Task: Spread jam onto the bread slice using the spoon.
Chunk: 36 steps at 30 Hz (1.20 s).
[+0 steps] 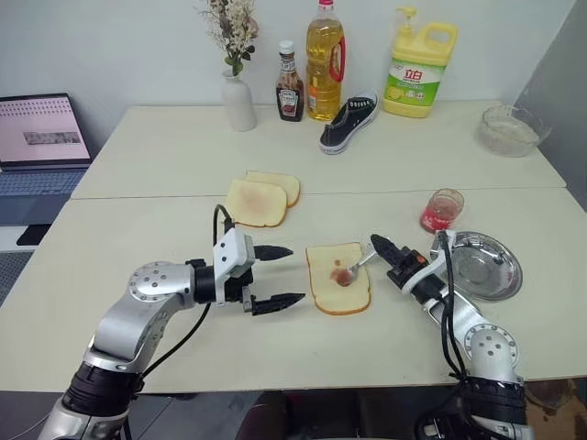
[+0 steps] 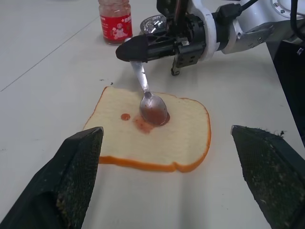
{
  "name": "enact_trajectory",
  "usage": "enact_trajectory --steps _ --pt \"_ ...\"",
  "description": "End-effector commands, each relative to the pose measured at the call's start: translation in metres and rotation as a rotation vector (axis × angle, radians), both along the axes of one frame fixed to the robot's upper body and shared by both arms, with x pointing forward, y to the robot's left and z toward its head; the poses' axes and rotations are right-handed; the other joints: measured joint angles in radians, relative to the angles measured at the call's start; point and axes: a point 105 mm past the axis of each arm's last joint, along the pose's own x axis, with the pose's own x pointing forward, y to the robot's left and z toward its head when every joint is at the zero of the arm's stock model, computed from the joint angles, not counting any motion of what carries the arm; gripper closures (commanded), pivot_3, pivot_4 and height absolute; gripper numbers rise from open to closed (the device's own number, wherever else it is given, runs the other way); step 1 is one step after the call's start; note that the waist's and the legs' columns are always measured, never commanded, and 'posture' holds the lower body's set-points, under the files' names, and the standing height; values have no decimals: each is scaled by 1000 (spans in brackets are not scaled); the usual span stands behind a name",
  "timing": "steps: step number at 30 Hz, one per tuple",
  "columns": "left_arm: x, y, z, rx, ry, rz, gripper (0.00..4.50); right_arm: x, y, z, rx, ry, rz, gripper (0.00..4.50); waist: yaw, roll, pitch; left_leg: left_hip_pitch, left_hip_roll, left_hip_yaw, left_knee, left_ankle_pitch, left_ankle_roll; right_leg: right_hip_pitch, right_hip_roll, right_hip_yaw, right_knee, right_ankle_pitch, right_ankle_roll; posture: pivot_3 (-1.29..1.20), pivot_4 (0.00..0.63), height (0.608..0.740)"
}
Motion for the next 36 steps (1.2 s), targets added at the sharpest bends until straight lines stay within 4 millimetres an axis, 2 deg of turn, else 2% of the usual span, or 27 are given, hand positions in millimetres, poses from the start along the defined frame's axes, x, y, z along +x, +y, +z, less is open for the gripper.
enact_trajectory --steps 1,12,17,27,36 --pt "-1 -4 9 -10 -45 -20 0 -6 -1 7 10 -21 17 4473 0 0 0 0 0 0 0 0 0 0 0 0 0 0 0 0 150 740" --pt "-2 -6 12 -12 -45 -22 0 -21 -2 0 20 17 54 4473 0 0 0 0 0 0 0 0 0 0 0 0 0 0 0 0 150 740" --pt "-2 -7 13 -13 -45 -21 0 -27 5 -1 34 27 79 4473 0 0 0 0 0 0 0 0 0 0 0 0 0 0 0 0 150 740" --pt "-2 -8 15 -16 -48 -16 0 -7 24 7 68 -5 102 4473 -2 0 0 1 0 0 0 0 0 0 0 0 0 0 0 0 150 740" --pt "-3 -8 15 -17 -51 -9 0 19 25 9 61 -19 59 4473 -1 0 0 0 0 0 0 0 0 0 0 0 0 0 0 0 150 740"
